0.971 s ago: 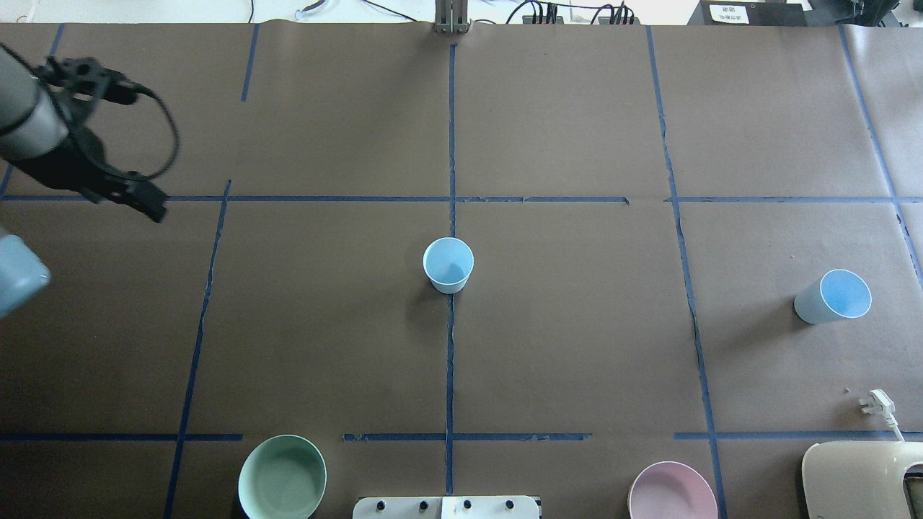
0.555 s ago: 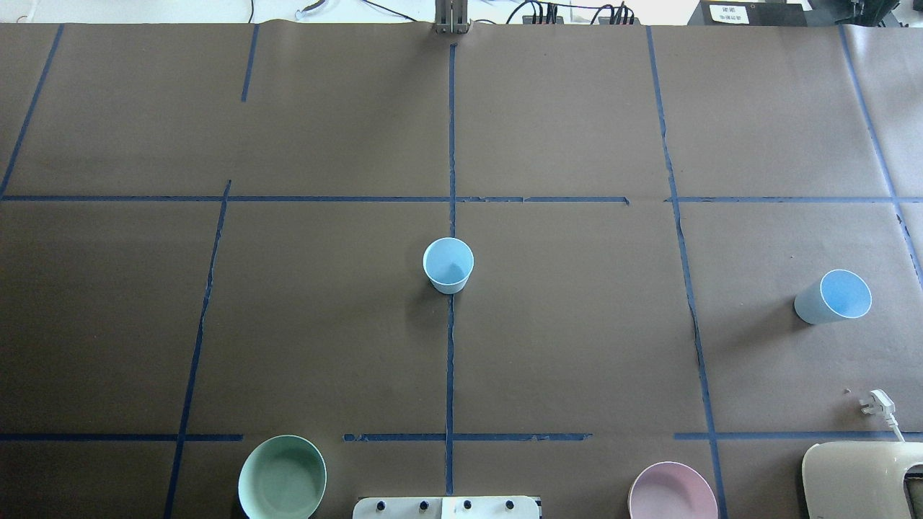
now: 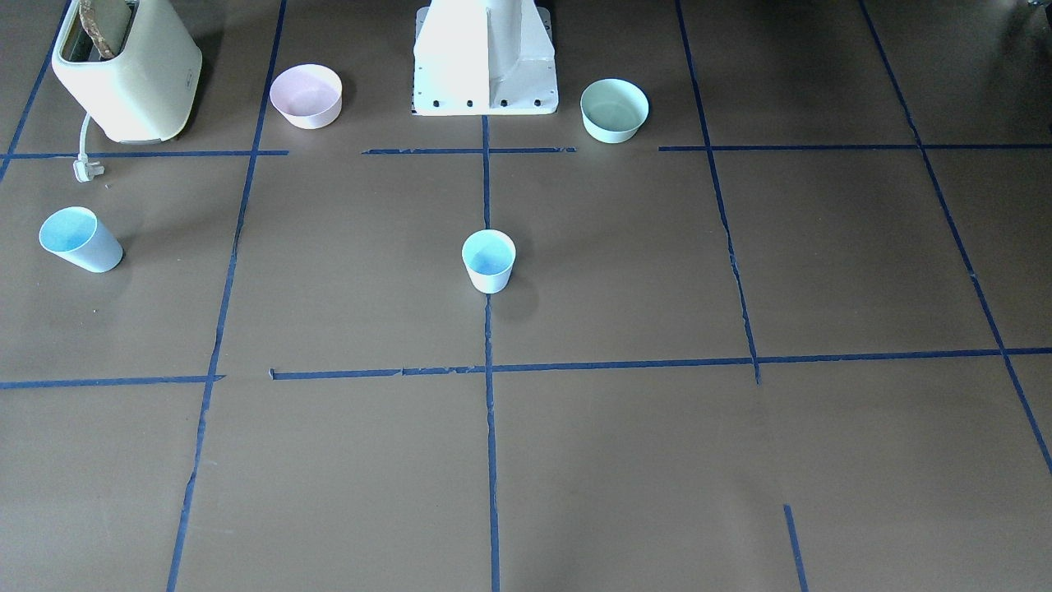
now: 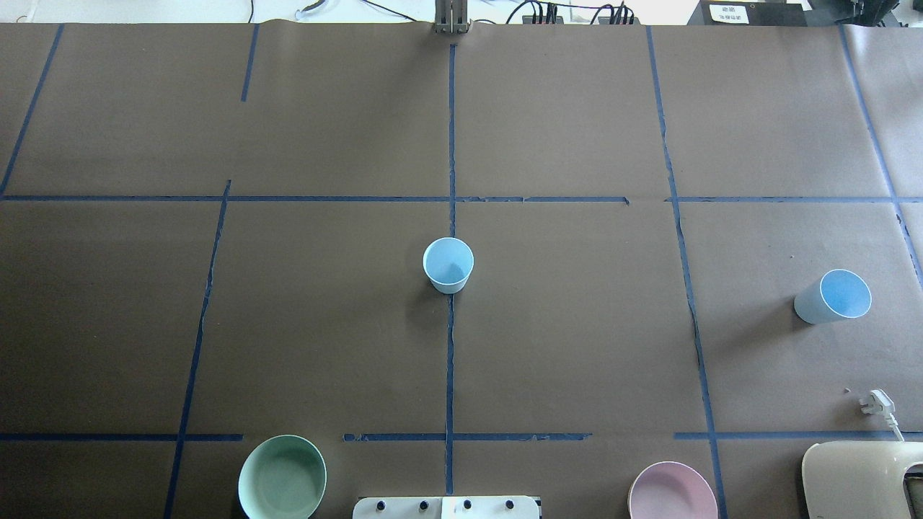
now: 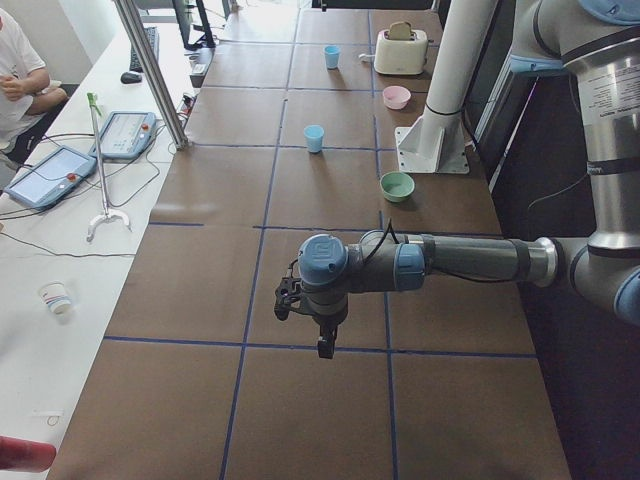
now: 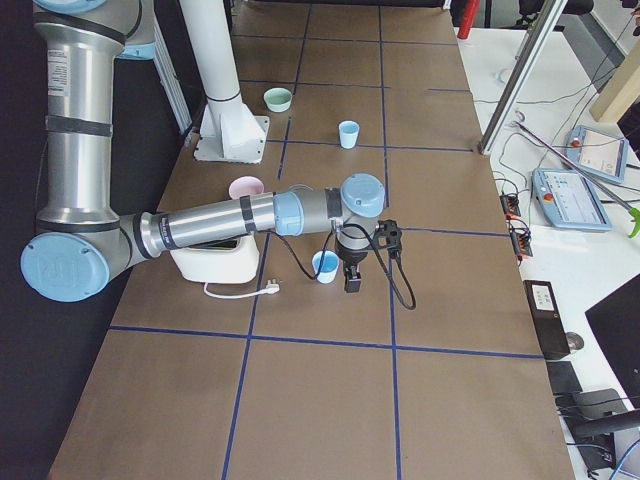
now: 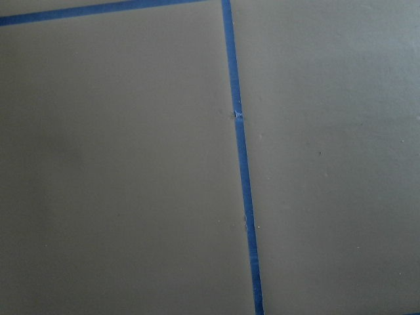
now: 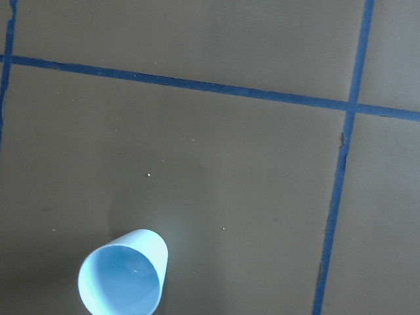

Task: Stack blue cups with both arms

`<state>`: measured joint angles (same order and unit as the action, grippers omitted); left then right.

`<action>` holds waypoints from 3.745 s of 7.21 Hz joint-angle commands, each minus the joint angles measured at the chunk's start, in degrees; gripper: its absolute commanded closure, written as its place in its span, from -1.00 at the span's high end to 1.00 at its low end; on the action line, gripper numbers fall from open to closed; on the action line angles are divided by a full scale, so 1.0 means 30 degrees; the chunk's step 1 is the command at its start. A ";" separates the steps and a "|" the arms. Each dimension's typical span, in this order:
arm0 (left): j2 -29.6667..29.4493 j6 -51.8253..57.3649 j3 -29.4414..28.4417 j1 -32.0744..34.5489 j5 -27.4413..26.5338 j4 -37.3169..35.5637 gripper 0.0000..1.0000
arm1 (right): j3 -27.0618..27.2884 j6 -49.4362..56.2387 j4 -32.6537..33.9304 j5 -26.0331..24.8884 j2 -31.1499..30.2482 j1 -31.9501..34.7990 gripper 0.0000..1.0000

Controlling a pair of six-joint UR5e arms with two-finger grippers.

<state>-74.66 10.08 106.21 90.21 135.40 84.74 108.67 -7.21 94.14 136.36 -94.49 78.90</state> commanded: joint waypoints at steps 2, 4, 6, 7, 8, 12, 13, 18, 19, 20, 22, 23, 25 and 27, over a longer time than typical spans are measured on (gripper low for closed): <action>-0.0014 0.0009 0.0047 0.0017 0.0042 0.0026 1.00 | 0.0105 -0.6549 -0.6021 -0.1239 -0.1014 -0.2941 1.00; 0.0014 0.0009 0.0047 0.0017 0.0042 0.0026 1.00 | -0.0418 -0.7289 -0.8984 -0.1770 -0.2482 -0.3766 1.00; 0.0015 -0.0020 0.0076 0.0017 0.0042 0.0026 1.00 | -0.2493 -0.8981 -1.2669 -0.2559 -0.2546 -0.4819 1.00; -0.0014 -0.0021 0.0076 0.0017 0.0042 0.0026 1.00 | -0.2851 -0.9660 -1.3443 -0.2620 -0.2604 -0.5289 1.00; -0.0015 -0.0021 0.0047 0.0017 0.0042 0.0026 1.00 | -0.2854 -0.9638 -1.3480 -0.2911 -0.2953 -0.5787 1.00; -0.0015 -0.0021 0.0047 0.0017 0.0042 0.0026 1.00 | -0.3352 -0.9638 -1.3451 -0.3178 -0.3046 -0.6904 -0.38; -0.0015 -0.0021 0.0047 0.0017 0.0042 0.0026 1.00 | -0.3352 -0.9638 -1.3480 -0.3178 -0.2986 -0.6963 -0.63; -0.0015 -0.0021 0.0047 0.0017 0.0042 0.0026 1.00 | -0.1194 -1.2027 -1.2027 -0.2711 -0.1647 -0.6993 -1.00; -0.0015 -0.0021 0.0047 0.0017 0.0042 0.0026 1.00 | 0.0266 -1.3432 -0.8071 -0.2709 0.0798 -0.7457 -1.00; -0.0015 -0.0050 0.0047 0.0017 0.0042 0.0026 1.00 | 0.0918 -1.5303 -0.4580 -0.2854 0.4042 -0.8390 -1.00; -0.0015 -0.0079 0.0047 0.0017 0.0042 0.0026 1.00 | 0.0780 -2.0072 -0.0839 -0.4310 0.9381 -1.1077 -1.00; -0.0015 -0.0079 0.0105 0.0017 0.0042 0.0026 1.00 | 0.0256 -2.2040 0.0133 -0.5335 1.1582 -1.2341 -1.00; -0.0015 -0.0138 0.0252 0.0017 0.0071 0.0026 1.00 | -0.2113 -2.5999 0.0260 -0.7005 1.5691 -1.4162 -1.00; -0.0044 -0.0138 0.0106 0.0017 0.0890 0.0026 1.00 | -0.2737 -2.6923 0.0260 -0.8508 1.6264 -1.5136 -1.00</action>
<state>-74.72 9.68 106.71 90.26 137.03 84.81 101.57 -86.09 94.85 113.01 -47.02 35.12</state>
